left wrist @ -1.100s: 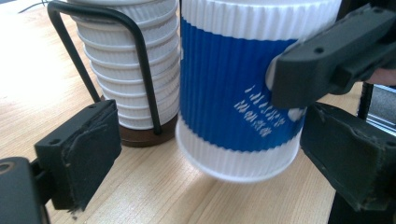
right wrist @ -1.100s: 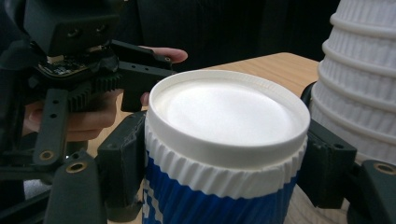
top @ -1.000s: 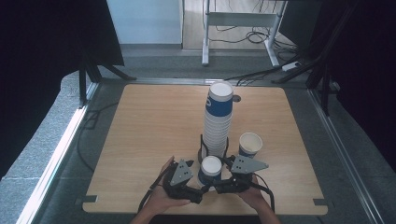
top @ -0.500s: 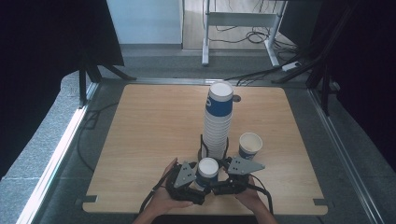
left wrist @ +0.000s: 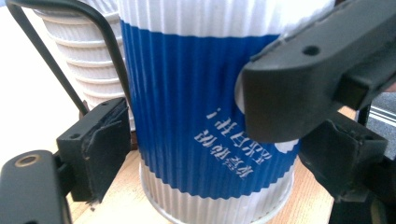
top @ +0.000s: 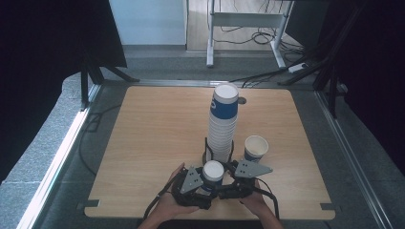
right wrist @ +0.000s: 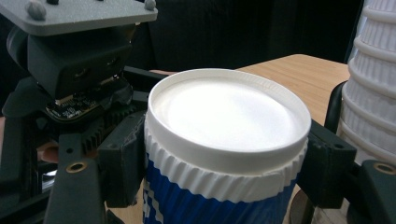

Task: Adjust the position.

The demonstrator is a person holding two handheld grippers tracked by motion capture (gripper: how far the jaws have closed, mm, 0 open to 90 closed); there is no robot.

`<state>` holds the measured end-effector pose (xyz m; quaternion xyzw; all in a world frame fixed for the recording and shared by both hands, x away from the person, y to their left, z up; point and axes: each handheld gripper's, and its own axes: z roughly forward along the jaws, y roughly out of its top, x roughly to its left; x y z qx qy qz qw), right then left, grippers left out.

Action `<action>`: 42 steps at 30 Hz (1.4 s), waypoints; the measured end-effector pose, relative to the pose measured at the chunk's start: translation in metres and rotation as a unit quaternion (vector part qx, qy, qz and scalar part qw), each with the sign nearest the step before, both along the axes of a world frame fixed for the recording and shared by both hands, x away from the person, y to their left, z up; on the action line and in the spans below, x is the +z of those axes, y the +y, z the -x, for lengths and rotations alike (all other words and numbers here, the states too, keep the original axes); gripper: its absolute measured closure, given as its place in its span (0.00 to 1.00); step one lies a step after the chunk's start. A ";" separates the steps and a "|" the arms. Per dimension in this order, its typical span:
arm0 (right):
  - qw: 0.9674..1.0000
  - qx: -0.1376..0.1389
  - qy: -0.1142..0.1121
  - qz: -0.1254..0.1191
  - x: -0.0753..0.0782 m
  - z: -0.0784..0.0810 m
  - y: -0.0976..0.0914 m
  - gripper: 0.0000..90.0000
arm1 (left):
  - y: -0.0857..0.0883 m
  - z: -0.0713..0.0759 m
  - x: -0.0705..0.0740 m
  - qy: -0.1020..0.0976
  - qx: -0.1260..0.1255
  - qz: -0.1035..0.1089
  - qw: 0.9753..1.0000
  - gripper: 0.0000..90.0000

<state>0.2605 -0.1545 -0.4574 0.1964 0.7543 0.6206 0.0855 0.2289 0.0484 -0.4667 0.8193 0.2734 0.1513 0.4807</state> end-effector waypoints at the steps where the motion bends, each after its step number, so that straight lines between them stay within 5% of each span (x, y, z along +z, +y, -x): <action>1: 1.000 0.000 0.000 0.000 0.000 0.000 0.000 0.30 | 0.000 0.000 0.000 -0.001 0.000 -0.001 1.000 0.16; 12: 1.000 0.004 -0.004 0.005 0.000 0.001 0.000 0.30 | 0.000 0.001 0.000 -0.007 -0.005 -0.011 1.000 0.22; 31: 1.000 0.023 0.000 0.003 0.003 0.001 -0.005 0.25 | 0.002 0.004 0.002 -0.043 -0.013 -0.063 0.997 0.23; 37: 1.000 0.021 -0.005 0.000 0.009 0.000 -0.012 0.24 | 0.001 0.005 0.002 -0.067 -0.004 -0.100 0.993 0.23; 42: 1.000 0.019 -0.009 0.021 0.011 -0.001 -0.019 0.24 | -0.001 0.005 -0.002 -0.091 0.008 -0.145 0.985 0.23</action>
